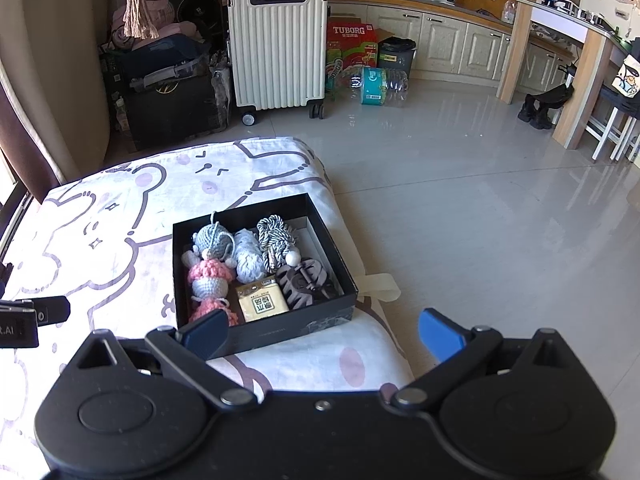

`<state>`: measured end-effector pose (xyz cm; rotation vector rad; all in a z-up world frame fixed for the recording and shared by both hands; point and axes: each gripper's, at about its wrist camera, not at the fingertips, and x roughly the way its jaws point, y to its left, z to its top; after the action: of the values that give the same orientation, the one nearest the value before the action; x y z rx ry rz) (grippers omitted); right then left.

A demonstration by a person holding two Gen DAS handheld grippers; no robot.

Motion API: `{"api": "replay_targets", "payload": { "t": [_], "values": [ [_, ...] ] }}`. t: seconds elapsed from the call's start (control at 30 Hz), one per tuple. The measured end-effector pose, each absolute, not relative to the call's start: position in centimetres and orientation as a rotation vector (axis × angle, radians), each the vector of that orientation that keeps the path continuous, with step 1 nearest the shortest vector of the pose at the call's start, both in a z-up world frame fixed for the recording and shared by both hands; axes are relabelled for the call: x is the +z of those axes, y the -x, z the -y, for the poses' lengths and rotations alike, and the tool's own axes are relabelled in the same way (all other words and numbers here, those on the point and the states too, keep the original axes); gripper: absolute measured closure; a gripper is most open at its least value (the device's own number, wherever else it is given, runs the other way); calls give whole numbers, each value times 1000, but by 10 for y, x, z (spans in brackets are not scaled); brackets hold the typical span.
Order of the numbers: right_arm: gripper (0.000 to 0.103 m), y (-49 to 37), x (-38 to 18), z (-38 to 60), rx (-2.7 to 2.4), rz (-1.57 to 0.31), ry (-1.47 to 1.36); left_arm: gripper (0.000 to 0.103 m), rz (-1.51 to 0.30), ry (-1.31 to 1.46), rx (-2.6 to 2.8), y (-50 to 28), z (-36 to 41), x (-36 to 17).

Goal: Organize objects

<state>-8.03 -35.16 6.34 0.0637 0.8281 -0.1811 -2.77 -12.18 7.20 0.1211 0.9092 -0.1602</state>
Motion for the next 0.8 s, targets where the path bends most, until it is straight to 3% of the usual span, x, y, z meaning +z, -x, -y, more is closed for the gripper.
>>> {"api": "replay_targets", "payload": {
  "t": [0.8],
  "values": [
    [0, 81, 63, 352, -188, -832, -61, 0, -917, -118, -168, 27, 125, 69]
  ]
}}
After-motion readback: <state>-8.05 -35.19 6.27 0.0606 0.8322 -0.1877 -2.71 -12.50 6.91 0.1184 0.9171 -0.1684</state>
